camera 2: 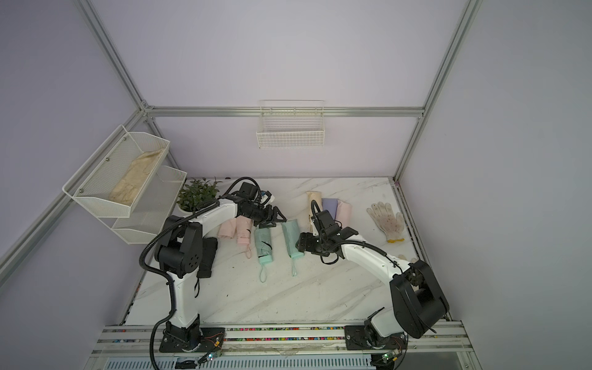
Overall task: Take umbrellas out of sleeves
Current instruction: Take out the umbrella from the umbrella sleeve.
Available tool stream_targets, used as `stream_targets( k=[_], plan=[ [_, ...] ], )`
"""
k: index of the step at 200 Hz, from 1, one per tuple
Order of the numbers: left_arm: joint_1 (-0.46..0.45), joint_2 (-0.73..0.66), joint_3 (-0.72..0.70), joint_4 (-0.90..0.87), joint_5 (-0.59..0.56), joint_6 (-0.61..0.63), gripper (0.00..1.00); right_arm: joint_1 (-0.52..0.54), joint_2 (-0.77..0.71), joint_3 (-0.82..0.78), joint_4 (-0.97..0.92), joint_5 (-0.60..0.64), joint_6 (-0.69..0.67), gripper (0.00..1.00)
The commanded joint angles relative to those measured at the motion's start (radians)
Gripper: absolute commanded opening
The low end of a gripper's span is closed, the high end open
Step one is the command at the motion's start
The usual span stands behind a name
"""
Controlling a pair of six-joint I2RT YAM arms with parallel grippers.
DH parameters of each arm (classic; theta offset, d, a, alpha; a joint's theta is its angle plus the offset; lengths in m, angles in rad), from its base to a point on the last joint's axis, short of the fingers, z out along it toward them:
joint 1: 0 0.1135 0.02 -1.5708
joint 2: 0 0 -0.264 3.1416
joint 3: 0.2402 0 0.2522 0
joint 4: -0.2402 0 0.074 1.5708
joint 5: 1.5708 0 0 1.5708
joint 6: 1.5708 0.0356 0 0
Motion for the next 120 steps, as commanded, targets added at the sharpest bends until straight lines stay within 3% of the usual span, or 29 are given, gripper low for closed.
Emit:
stream_targets(
  k=[1, 50, 91, 120],
  plan=[
    [-0.004, -0.018, 0.047, 0.003, 0.007, 0.01, 0.7, 0.025, 0.023, -0.017, 0.032, 0.046, 0.026, 0.77],
    [-0.017, -0.016, 0.067, -0.038, -0.03, 0.043, 0.66, 0.269, 0.094, 0.116, -0.154, 0.349, 0.05, 0.76],
    [-0.017, -0.064, 0.07, -0.042, -0.038, 0.05, 0.66, 0.347, 0.082, 0.088, -0.117, 0.357, 0.12, 0.69],
    [-0.017, -0.082, 0.067, -0.042, -0.027, 0.033, 0.67, 0.368, 0.101, 0.092, -0.132, 0.391, 0.153, 0.51]
  ],
)
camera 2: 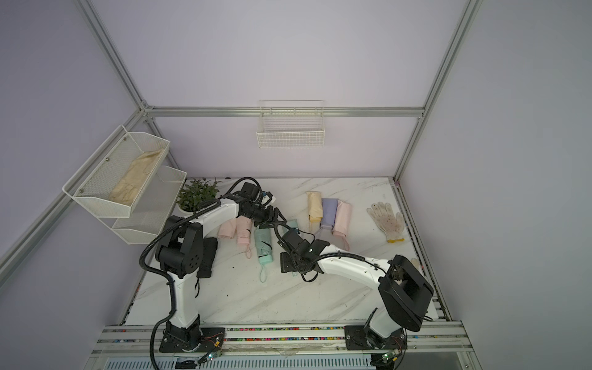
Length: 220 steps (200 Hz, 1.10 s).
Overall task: Take umbrellas out of sleeves
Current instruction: Take out the umbrella from the umbrella sleeve.
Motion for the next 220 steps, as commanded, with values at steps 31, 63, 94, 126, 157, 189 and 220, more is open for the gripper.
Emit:
stream_targets(
  k=[31, 63, 94, 126, 157, 189, 220],
  plan=[
    [-0.004, -0.103, 0.044, 0.0, 0.018, 0.002, 0.66, 0.028, 0.057, 0.017, -0.05, 0.091, 0.082, 0.41],
    [-0.004, -0.135, 0.027, 0.03, 0.047, -0.026, 0.67, 0.038, 0.091, 0.012, -0.055, 0.104, 0.1, 0.4],
    [-0.004, -0.143, 0.017, 0.036, 0.044, -0.028, 0.67, 0.045, 0.104, 0.008, -0.051, 0.112, 0.112, 0.4],
    [-0.004, -0.13, 0.019, 0.042, 0.054, -0.034, 0.67, 0.045, 0.142, 0.018, -0.047, 0.12, 0.117, 0.39],
    [-0.004, -0.13, 0.019, 0.042, 0.059, -0.036, 0.67, 0.046, 0.177, 0.039, -0.045, 0.116, 0.116, 0.38],
    [-0.004, -0.141, 0.016, 0.044, 0.06, -0.033, 0.67, 0.046, 0.19, 0.036, -0.044, 0.116, 0.124, 0.25],
    [-0.001, -0.131, 0.017, 0.046, 0.065, -0.04, 0.67, 0.046, 0.166, 0.009, -0.036, 0.122, 0.138, 0.14]
  ],
)
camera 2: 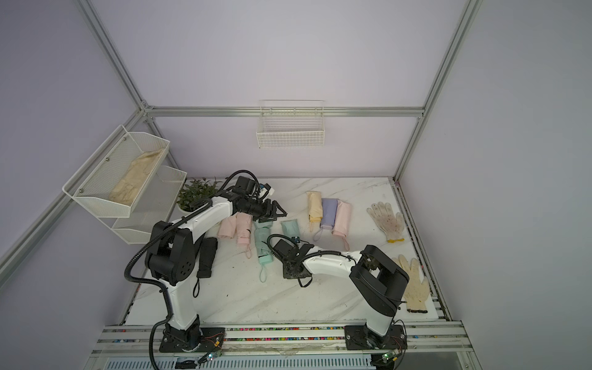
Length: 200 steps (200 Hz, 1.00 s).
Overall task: Take umbrellas out of sleeves
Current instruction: Take out the umbrella from the umbrella sleeve.
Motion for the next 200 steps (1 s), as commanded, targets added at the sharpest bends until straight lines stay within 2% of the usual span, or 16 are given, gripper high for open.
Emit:
stream_targets(
  k=[1, 95, 101, 200],
  plan=[
    [-0.001, -0.027, 0.017, 0.029, 0.027, -0.011, 0.67, 0.006, -0.024, -0.004, -0.002, 0.021, 0.031, 0.14],
    [-0.001, -0.006, 0.011, 0.034, -0.001, 0.002, 0.67, 0.005, -0.083, -0.022, -0.006, 0.026, 0.027, 0.03],
    [0.0, -0.001, 0.013, 0.034, 0.001, 0.001, 0.67, 0.005, -0.084, -0.023, -0.008, 0.028, 0.028, 0.0],
    [-0.008, 0.023, 0.014, 0.039, 0.025, -0.021, 0.67, 0.005, -0.216, -0.111, -0.043, 0.077, 0.094, 0.0]
  ],
)
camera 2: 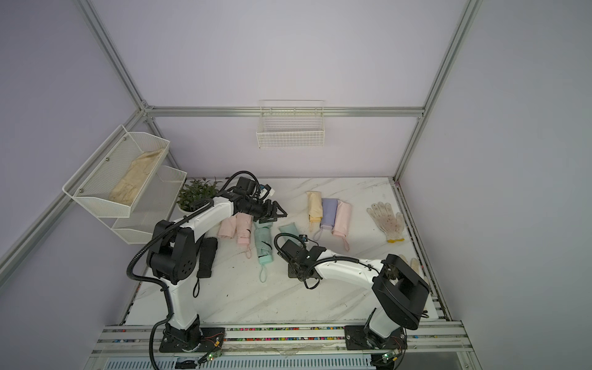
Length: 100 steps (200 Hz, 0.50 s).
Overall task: Take umbrellas out of sleeves
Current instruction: Take out the umbrella from the umbrella sleeve.
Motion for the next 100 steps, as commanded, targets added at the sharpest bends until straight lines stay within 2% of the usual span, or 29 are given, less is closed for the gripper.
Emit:
stream_targets(
  k=[1, 61, 100],
  plan=[
    [-0.008, 0.009, 0.014, 0.028, 0.026, -0.012, 0.67, 0.005, -0.031, -0.022, -0.026, 0.029, 0.041, 0.0],
    [-0.023, 0.044, 0.03, 0.004, 0.033, -0.005, 0.67, 0.006, -0.043, -0.034, -0.023, 0.036, 0.05, 0.0],
    [-0.034, 0.074, 0.108, -0.136, -0.08, 0.091, 0.64, 0.006, -0.051, -0.033, -0.016, 0.037, 0.047, 0.0]
  ],
)
